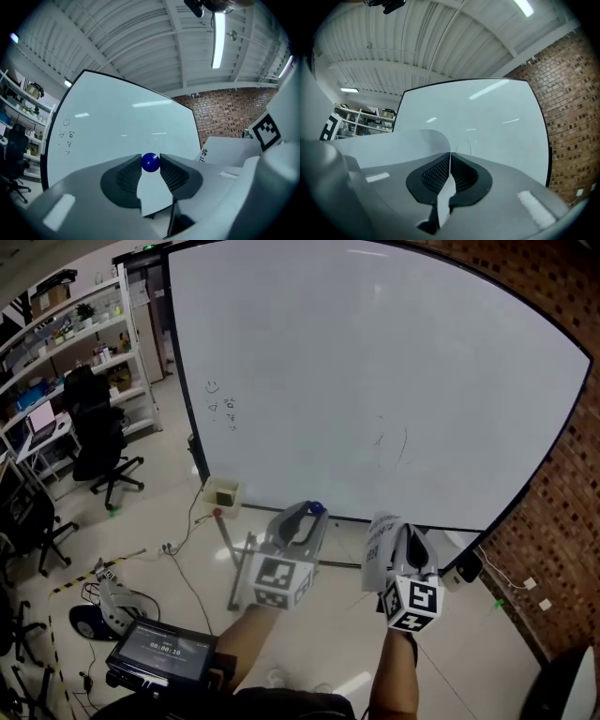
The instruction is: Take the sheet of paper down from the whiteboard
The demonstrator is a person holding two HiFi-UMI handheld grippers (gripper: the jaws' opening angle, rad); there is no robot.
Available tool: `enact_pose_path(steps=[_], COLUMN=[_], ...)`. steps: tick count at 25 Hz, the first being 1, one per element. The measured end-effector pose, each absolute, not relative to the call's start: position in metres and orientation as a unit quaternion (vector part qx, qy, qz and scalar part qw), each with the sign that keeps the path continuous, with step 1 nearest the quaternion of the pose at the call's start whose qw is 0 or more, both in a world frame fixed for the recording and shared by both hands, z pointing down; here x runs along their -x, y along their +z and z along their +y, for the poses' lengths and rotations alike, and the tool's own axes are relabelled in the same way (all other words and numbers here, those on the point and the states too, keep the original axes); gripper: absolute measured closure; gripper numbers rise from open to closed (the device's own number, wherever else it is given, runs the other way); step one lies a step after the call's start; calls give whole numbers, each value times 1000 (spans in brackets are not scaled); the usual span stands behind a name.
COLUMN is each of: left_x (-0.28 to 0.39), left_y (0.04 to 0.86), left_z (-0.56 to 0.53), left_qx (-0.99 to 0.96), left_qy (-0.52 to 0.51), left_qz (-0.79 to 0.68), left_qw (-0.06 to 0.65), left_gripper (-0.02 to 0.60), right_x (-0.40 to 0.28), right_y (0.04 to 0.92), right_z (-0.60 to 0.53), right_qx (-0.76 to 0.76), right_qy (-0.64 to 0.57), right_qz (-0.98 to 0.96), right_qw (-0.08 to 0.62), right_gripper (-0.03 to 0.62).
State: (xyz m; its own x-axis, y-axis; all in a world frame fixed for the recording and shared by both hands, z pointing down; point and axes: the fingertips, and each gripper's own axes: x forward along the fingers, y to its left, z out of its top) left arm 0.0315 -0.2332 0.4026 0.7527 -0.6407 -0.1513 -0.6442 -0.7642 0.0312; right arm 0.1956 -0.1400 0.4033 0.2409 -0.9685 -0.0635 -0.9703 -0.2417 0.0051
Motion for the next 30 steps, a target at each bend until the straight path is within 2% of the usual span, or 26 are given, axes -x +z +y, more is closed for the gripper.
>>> enact_pose_path(steps=[30], left_x=[-49], left_y=[397], left_z=[-226], left_qx=[922], left_qy=[63], left_qz=[380], left_qw=[31], left_gripper=[459], right_x=[-189], right_y=[390], right_z=[-137], right_qx=[772], right_qy=[45], right_qz=[634], right_qw=[10], right_gripper=[582])
